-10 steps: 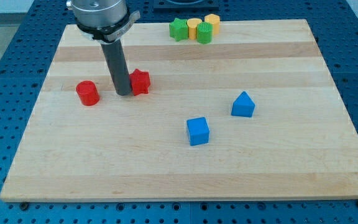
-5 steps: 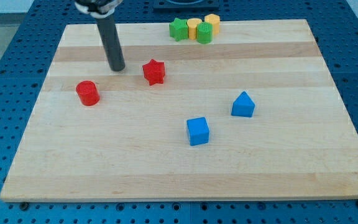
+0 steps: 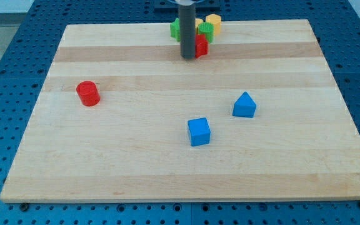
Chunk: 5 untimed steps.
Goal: Push the red star towards top center side of the board
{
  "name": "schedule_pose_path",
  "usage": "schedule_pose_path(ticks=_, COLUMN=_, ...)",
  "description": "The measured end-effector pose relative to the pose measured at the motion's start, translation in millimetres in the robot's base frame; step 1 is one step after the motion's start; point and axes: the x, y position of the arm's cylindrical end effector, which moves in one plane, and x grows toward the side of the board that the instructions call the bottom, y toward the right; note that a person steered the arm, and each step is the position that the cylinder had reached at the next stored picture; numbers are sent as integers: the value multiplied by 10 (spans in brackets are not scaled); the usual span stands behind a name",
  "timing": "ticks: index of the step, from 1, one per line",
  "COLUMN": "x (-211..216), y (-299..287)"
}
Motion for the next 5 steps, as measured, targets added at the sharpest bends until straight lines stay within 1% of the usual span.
schedule_pose_path(ticks=2, x=122, y=86)
schedule_pose_path(ticks=4, x=173, y=556)
schedule_pose_path(ticks=5, x=170, y=567)
